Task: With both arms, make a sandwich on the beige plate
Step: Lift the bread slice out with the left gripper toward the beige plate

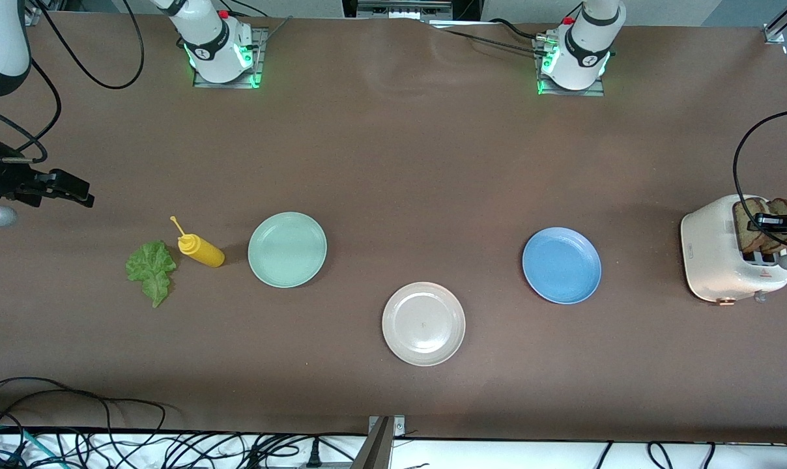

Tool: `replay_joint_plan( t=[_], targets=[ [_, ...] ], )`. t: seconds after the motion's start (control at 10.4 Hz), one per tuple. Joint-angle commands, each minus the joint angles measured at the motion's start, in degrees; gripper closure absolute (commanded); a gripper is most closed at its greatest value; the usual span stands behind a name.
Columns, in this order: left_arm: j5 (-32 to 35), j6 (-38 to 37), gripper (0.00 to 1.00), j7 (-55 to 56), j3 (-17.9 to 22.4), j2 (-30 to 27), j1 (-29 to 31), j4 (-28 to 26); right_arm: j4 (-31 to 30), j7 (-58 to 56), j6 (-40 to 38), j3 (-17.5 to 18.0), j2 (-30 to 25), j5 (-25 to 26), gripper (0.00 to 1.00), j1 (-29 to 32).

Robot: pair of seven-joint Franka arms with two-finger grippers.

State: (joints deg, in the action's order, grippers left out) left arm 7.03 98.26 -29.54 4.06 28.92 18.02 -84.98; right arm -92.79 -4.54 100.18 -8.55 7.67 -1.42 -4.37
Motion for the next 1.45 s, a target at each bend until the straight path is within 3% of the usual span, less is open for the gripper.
replay_joint_plan(
  t=[0.0, 0.19, 0.39, 0.68, 0.77, 0.96, 1.16, 1.35],
  targets=[
    [1.67, -4.36, 1.00, -2.36, -0.80, -2.55, -0.53, 4.27, -1.43, 0.67, 0.81, 0.11, -1.25, 0.54, 0.00, -0.02],
    [0.71, -12.53, 1.00, -2.19, -2.03, -2.56, -2.19, 11.91, -1.43, 0.67, 0.81, 0.11, -1.25, 0.54, 0.00, -0.02],
    [-2.00, -17.73, 1.00, 1.82, -5.88, -2.64, -3.86, 15.71, -1.43, 0.67, 0.72, 0.11, -1.16, 0.54, 0.00, -0.02],
    [-14.11, -18.90, 1.00, 28.66, -11.85, -2.56, -8.07, 16.52, -1.43, 0.67, 0.72, 0.11, -1.25, 0.54, 0.00, -0.02],
    [-18.06, -17.33, 1.00, 36.49, -14.23, -1.43, -9.74, 16.60, -1.43, 0.67, 0.72, 0.11, -1.25, 0.54, 0.00, -0.02],
    [-27.19, -11.45, 1.00, 46.72, -14.60, 2.52, -15.18, 16.25, -1.43, 0.67, 0.81, 0.11, -1.25, 0.54, 0.00, -0.02],
    [-37.14, 0.38, 1.00, 53.85, -14.60, 6.83, -20.46, 15.47, -1.43, 0.67, 0.72, 0.11, -1.16, 0.54, 0.00, -0.02],
    [-42.07, 13.64, 1.00, 56.08, -14.60, 12.27, -26.00, 15.37, -1.16, 0.67, 1.16, 0.11, -1.16, 0.63, 0.00, -0.02]
  ],
)
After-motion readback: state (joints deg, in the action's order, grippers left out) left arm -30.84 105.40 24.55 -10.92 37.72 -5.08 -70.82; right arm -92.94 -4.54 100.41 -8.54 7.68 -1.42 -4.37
